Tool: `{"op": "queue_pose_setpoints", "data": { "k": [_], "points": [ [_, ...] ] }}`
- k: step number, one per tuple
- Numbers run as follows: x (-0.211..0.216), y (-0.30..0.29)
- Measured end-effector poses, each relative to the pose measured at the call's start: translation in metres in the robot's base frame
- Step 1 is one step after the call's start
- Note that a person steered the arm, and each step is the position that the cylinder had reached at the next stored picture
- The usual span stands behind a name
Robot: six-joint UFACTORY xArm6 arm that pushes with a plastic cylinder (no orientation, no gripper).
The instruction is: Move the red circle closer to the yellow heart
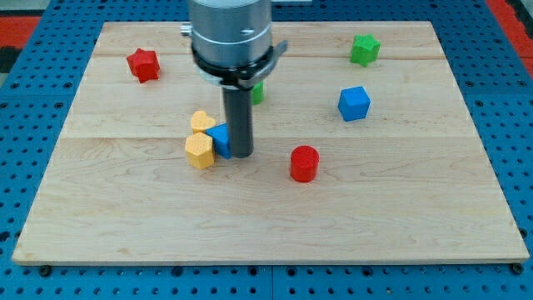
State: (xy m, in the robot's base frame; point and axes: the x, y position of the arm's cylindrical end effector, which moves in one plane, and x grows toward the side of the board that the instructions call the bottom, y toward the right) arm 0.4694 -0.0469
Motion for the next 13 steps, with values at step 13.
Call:
{"op": "queue_pose_setpoints", "data": {
  "k": [13],
  "points": [
    [-0.058,0.113]
  ]
}}
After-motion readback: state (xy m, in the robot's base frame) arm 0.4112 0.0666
